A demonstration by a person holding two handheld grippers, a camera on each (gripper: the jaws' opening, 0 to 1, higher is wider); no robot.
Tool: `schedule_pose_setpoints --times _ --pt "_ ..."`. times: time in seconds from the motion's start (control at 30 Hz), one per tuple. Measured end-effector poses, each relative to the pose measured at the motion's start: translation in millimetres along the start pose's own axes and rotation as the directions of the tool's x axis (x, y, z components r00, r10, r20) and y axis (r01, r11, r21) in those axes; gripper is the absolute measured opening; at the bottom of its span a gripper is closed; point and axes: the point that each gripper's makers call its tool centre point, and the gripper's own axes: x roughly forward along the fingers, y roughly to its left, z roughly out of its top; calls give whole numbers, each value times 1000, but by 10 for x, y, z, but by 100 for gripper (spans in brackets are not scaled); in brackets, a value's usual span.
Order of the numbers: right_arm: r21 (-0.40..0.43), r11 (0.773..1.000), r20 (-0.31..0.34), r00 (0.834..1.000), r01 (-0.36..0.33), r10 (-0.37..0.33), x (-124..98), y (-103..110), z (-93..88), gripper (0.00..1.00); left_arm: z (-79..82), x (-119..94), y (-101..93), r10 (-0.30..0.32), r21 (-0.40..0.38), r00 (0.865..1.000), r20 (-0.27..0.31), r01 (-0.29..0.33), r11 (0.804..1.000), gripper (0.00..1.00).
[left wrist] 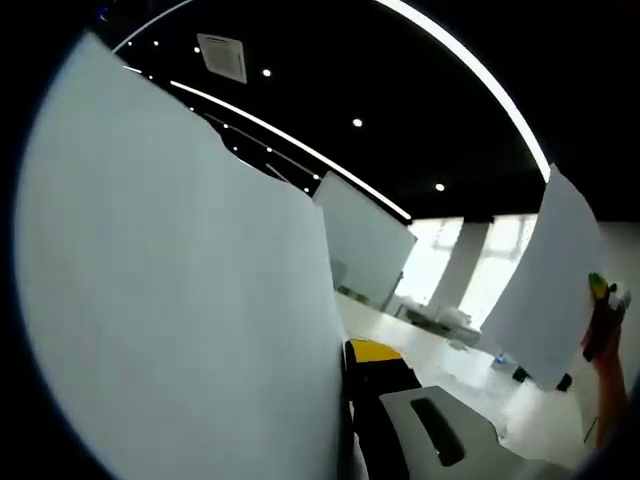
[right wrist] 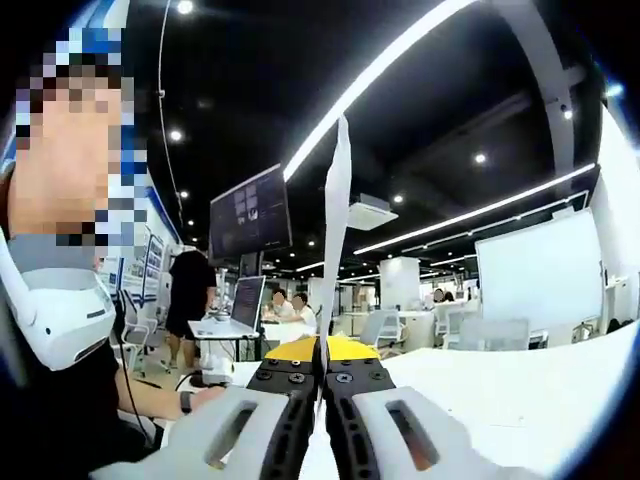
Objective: Organize the stack of printing papers by aligning and flattening the scattered papers on the table
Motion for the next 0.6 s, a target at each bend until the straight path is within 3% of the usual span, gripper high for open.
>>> schedule_pose_setpoints --times 0.6 --pt "7 999 -19 999 -38 38 41 112 -51 0 -3 2 11 0 2 1000 -3 0 1000 7"
